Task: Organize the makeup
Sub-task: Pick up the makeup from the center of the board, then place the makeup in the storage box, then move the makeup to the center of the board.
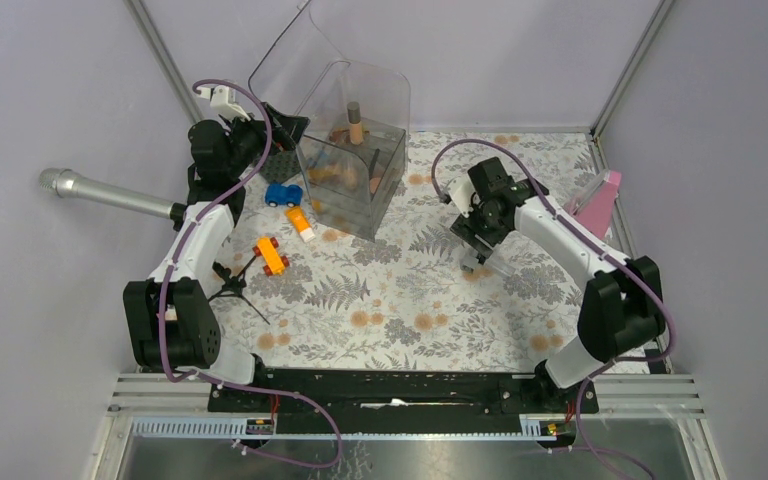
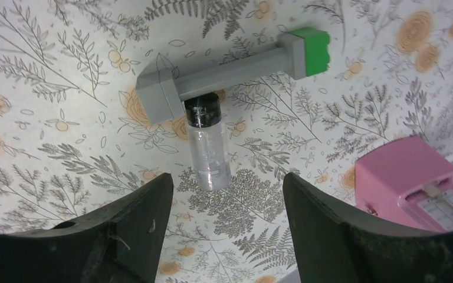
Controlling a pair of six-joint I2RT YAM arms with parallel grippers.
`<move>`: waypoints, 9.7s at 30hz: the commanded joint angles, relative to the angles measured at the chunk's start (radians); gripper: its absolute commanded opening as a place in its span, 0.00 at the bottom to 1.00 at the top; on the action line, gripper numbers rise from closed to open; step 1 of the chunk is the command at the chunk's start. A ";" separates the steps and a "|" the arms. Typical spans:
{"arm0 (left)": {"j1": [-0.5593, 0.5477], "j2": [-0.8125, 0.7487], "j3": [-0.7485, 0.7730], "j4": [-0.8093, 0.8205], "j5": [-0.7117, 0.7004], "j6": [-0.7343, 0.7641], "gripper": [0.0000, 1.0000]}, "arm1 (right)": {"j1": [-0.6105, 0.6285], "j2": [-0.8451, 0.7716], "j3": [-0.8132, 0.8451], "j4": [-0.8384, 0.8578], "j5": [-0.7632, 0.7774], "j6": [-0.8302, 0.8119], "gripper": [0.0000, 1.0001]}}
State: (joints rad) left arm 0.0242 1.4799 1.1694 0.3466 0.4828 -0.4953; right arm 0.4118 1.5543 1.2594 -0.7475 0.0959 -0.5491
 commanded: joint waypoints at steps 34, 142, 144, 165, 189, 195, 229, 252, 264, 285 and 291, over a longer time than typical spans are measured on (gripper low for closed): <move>-0.006 0.023 0.008 -0.032 0.004 0.029 0.96 | -0.097 0.363 0.021 -0.016 -0.185 -0.201 0.49; 0.023 0.033 -0.004 0.029 0.053 -0.045 0.95 | 0.116 0.792 0.650 1.581 -0.271 0.494 0.68; 0.022 0.034 -0.004 0.031 0.055 -0.047 0.95 | 0.116 0.756 0.612 1.603 -0.274 0.484 0.69; 0.026 0.032 -0.002 0.019 0.046 -0.032 0.95 | 0.155 -0.150 -0.411 1.608 0.106 0.607 0.67; 0.024 0.027 0.020 -0.034 0.025 0.004 0.95 | 0.880 0.063 -0.507 1.527 0.424 0.685 0.70; 0.025 0.021 0.038 -0.069 0.019 0.036 0.96 | 0.877 0.321 -0.186 1.302 0.434 0.614 0.74; 0.039 0.011 0.046 -0.093 0.004 0.061 0.97 | 0.622 0.865 0.590 0.813 0.255 0.876 0.84; 0.055 0.016 0.045 -0.086 0.010 0.047 0.97 | 0.568 1.042 0.845 0.589 0.215 0.822 0.85; 0.061 0.026 0.045 -0.074 0.023 0.029 0.97 | 0.558 1.111 0.953 0.583 0.159 0.758 0.75; 0.075 0.032 0.041 -0.055 0.040 0.006 0.96 | 0.567 0.761 0.425 0.723 0.140 0.767 0.24; 0.077 0.038 0.040 -0.051 0.049 -0.001 0.96 | 0.619 0.413 -0.076 0.817 0.194 0.904 0.24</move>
State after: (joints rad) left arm 0.0772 1.4971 1.1973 0.3157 0.5167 -0.5182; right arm 1.0039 2.1407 1.4029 0.0761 0.2493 0.2314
